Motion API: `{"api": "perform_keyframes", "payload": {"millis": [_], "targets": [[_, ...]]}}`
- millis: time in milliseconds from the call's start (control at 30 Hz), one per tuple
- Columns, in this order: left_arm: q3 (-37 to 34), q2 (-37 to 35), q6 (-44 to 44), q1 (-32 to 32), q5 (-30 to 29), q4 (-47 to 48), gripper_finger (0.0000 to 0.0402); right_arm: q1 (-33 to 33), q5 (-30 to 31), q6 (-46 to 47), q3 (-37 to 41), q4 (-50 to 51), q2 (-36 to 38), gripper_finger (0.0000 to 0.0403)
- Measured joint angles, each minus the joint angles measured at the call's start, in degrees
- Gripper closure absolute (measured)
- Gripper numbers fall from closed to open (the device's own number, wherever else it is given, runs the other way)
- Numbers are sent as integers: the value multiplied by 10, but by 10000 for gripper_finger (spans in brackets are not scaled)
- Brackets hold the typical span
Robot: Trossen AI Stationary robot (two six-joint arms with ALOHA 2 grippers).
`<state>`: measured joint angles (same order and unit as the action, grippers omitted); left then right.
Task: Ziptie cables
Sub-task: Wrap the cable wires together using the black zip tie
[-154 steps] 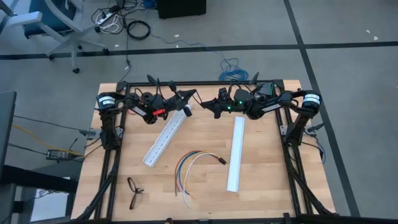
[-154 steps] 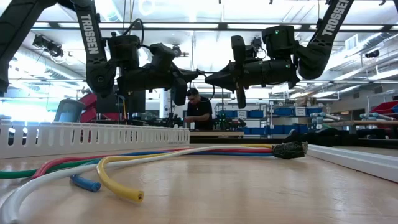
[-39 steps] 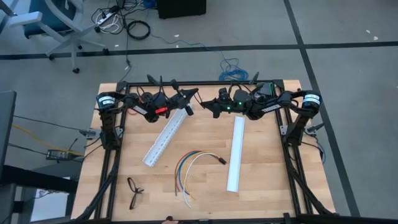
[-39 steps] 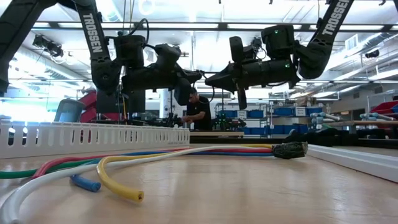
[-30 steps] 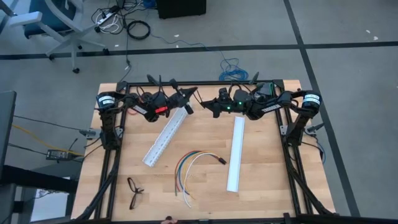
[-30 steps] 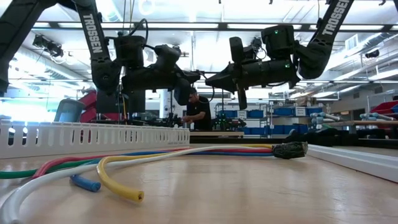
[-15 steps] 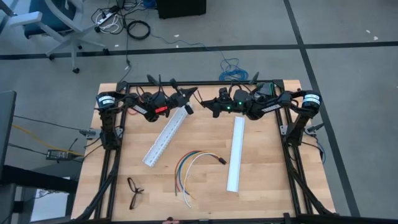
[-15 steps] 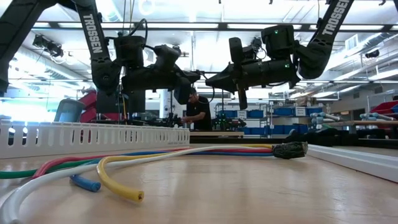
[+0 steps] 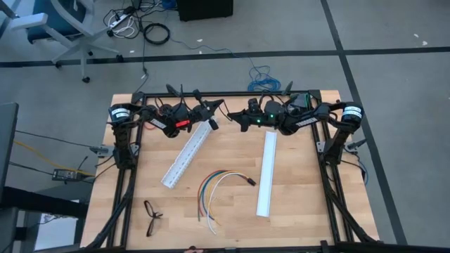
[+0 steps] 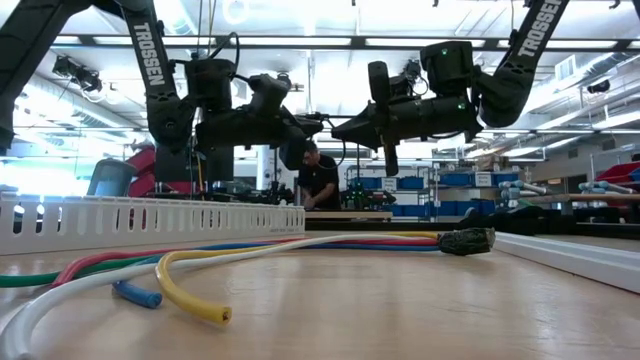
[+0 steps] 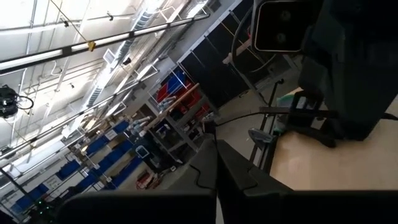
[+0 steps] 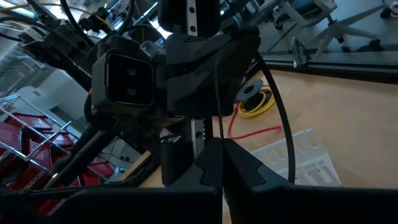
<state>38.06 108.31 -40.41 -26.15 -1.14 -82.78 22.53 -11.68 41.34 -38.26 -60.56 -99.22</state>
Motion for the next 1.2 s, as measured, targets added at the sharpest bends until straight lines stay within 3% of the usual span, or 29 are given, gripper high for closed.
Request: {"api": "perform_keyframes", "payload": {"millis": [367,600,700,833,1033,1200], "targets": [[0,0,1,0,49,0,398,3,-10,7,0,2,0,403],[0,0,0,0,47,0,398,5,-11,11,0,4,0,403],[0,0,7,-2,13,0,398,6,-21,4,0,26,0,403],[0,0,102,-14,-16,-19,398,6,-52,-14,0,60,0,403],[0,0,261,-33,28,-16,398,1,-70,-49,0,66,0,403],[0,0,290,-35,64,-14,398,3,-76,-62,0,67,0,403]]}}
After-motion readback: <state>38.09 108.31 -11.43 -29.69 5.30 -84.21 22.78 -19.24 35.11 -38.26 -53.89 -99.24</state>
